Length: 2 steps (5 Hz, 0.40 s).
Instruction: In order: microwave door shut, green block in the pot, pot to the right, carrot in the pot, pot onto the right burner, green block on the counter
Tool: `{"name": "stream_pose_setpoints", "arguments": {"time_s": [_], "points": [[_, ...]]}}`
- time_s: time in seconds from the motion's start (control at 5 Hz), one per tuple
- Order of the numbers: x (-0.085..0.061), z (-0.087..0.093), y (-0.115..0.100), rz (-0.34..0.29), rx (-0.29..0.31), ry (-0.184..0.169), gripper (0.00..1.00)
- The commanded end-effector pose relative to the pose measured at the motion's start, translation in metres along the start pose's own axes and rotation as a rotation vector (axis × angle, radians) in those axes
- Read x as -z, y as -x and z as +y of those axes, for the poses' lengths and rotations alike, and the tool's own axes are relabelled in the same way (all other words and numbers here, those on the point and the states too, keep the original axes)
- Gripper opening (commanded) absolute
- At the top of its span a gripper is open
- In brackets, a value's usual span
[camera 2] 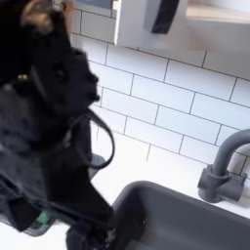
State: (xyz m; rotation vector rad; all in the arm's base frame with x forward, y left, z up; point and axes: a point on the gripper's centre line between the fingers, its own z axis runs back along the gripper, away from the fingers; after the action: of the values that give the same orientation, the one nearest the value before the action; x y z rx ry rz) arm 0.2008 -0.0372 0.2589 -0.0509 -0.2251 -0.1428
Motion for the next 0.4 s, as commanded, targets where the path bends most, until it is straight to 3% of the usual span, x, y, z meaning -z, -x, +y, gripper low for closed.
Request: {"name": "stream_pose_setpoints", "arguments": {"time_s": [0.0,0.2], "points": [[-0.0079,-0.0070,-0.0087,-0.039,0.029,0.011,1.00],[-0.0128,-0.0108,-0.0185,-0.064,0.039,0.014,1.00]]}}
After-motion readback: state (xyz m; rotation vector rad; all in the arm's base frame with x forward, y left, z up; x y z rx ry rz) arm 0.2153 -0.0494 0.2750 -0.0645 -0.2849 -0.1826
